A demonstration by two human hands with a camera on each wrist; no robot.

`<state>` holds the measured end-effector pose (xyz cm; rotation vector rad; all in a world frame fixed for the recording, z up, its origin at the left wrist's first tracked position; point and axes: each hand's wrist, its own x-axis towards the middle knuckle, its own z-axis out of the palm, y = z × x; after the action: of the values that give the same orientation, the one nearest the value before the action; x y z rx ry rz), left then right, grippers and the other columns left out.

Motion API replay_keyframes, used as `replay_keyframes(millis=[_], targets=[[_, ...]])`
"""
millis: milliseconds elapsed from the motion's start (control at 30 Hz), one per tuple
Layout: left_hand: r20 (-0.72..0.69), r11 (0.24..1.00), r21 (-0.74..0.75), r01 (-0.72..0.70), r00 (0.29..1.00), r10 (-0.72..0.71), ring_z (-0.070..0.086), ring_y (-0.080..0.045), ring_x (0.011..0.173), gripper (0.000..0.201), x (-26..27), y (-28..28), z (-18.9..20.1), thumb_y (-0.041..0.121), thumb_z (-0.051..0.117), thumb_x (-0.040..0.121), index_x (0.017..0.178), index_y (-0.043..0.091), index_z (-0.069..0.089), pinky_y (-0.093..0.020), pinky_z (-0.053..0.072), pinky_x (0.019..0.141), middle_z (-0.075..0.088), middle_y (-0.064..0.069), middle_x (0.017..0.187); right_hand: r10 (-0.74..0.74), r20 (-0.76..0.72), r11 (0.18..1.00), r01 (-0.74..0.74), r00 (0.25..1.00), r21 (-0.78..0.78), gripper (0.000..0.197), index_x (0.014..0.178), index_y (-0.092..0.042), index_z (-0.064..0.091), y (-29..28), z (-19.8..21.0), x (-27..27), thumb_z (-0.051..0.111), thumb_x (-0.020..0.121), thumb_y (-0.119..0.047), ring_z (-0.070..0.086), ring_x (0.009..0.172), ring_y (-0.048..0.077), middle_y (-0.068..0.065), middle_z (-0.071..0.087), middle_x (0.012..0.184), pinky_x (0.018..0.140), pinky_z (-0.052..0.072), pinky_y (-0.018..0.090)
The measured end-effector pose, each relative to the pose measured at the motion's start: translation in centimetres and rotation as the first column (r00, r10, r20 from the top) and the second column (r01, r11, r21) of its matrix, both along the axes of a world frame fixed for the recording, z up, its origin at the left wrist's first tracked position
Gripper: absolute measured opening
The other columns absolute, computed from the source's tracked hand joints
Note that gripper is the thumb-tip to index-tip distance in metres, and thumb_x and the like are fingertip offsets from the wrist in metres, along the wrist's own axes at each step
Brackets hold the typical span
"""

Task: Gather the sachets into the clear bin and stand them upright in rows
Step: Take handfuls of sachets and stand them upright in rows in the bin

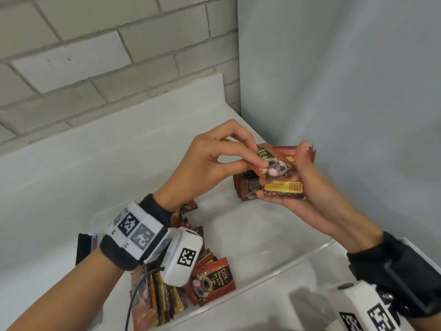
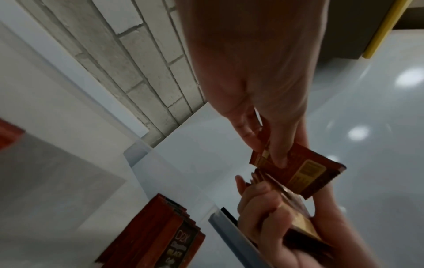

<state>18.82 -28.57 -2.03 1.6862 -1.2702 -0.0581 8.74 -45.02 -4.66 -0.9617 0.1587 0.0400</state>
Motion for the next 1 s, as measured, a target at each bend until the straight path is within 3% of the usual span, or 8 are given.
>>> replay_keyframes(millis=[133, 233, 333, 467, 567, 800, 900, 1000], targets=[[0.049, 0.996, 0.085, 0.020, 0.998, -0.025, 0.056, -0.014, 0.098, 0.016, 0.2, 0.2, -0.5, -0.002, 0.066, 0.084, 0.095, 0.007, 0.075, -0.025, 0.049, 0.086, 0.054, -0.007, 0.101, -0.012, -0.045, 0.997, 0.009, 0.999, -0.074, 0.039, 0.110, -0.013, 0.066, 0.0, 0.3, -0.2, 0.062, 0.076, -0.031, 0.072, 0.092, 0.020, 0.008, 0.074, 0.102, 0.070, 0.059, 0.032], [0.051, 0.993, 0.116, 0.022, 0.998, -0.028, 0.054, -0.014, 0.103, 0.043, 0.3, 0.3, -0.3, -0.022, 0.048, 0.080, 0.094, 0.009, 0.074, -0.022, 0.047, 0.086, 0.053, -0.007, 0.104, -0.019, -0.052, 0.995, 0.014, 0.998, -0.098, 0.034, 0.110, -0.013, 0.066, 0.0, 0.3, -0.3, 0.061, 0.077, -0.020, 0.072, 0.091, 0.020, 0.007, 0.074, 0.101, 0.070, 0.059, 0.031], [-0.075, 0.995, 0.099, 0.017, 0.997, -0.010, 0.054, -0.014, 0.109, 0.052, 0.2, 0.1, 0.5, -0.020, 0.036, 0.074, 0.099, 0.009, 0.070, -0.024, 0.047, 0.088, 0.054, -0.010, 0.110, -0.008, -0.054, 0.994, 0.002, 0.998, -0.111, 0.034, 0.111, -0.013, 0.066, -0.1, 0.3, -0.3, 0.062, 0.078, -0.016, 0.072, 0.092, 0.020, 0.007, 0.074, 0.104, 0.071, 0.059, 0.031], [-0.329, 0.983, 0.173, 0.057, 0.944, 0.003, 0.060, -0.024, 0.108, 0.027, 0.4, 0.3, 1.6, -0.004, 0.052, 0.089, 0.111, 0.003, 0.066, -0.035, 0.053, 0.091, 0.063, -0.008, 0.116, 0.009, -0.053, 0.991, -0.016, 0.999, -0.133, 0.034, 0.110, -0.009, 0.065, -0.1, 0.1, -0.3, 0.064, 0.075, -0.011, 0.072, 0.090, 0.022, 0.010, 0.074, 0.102, 0.075, 0.060, 0.033], [-0.407, 0.955, 0.275, 0.115, 0.913, 0.008, 0.063, -0.024, 0.098, 0.026, 0.7, 0.4, 2.0, -0.001, 0.065, 0.086, 0.111, 0.006, 0.067, -0.026, 0.054, 0.083, 0.067, 0.002, 0.110, 0.020, -0.043, 0.988, -0.027, 0.999, -0.151, 0.036, 0.109, -0.007, 0.065, -0.1, 0.1, -0.3, 0.065, 0.073, -0.007, 0.071, 0.093, 0.024, 0.012, 0.073, 0.104, 0.078, 0.059, 0.034], [-0.348, 0.912, 0.370, 0.175, 0.937, -0.039, 0.059, -0.027, 0.100, 0.029, 1.6, 0.3, 1.8, 0.000, 0.067, 0.084, 0.110, 0.011, 0.070, -0.029, 0.054, 0.085, 0.061, -0.008, 0.111, -0.148, 0.064, 0.987, 0.152, 0.987, -0.047, 0.036, 0.108, -0.007, 0.054, 0.1, 0.0, -0.1, 0.066, 0.075, -0.011, 0.066, 0.083, 0.017, 0.010, 0.059, 0.086, 0.078, 0.055, 0.028], [-0.211, 0.870, 0.469, 0.153, 0.976, -0.058, 0.060, -0.022, 0.097, 0.028, 2.2, -0.3, 1.0, -0.001, 0.066, 0.086, 0.111, 0.011, 0.071, -0.029, 0.054, 0.085, 0.061, -0.007, 0.110, -0.348, 0.064, 0.937, 0.350, 0.935, -0.018, 0.026, 0.093, -0.014, 0.058, -0.1, -0.1, 0.1, 0.070, 0.072, -0.022, 0.061, 0.072, 0.011, 0.001, 0.059, 0.075, 0.080, 0.054, 0.029], [-0.030, 0.809, 0.581, 0.092, 0.995, -0.092, 0.059, -0.018, 0.092, 0.029, 2.4, -1.5, -0.3, 0.000, 0.065, 0.087, 0.112, 0.014, 0.071, -0.017, 0.048, 0.082, 0.059, -0.006, 0.108, -0.417, 0.053, 0.909, 0.418, 0.908, -0.010, 0.020, 0.092, -0.020, 0.060, -0.3, -0.2, 0.2, 0.071, 0.076, -0.026, 0.061, 0.076, 0.011, -0.002, 0.059, 0.079, 0.085, 0.053, 0.032]])
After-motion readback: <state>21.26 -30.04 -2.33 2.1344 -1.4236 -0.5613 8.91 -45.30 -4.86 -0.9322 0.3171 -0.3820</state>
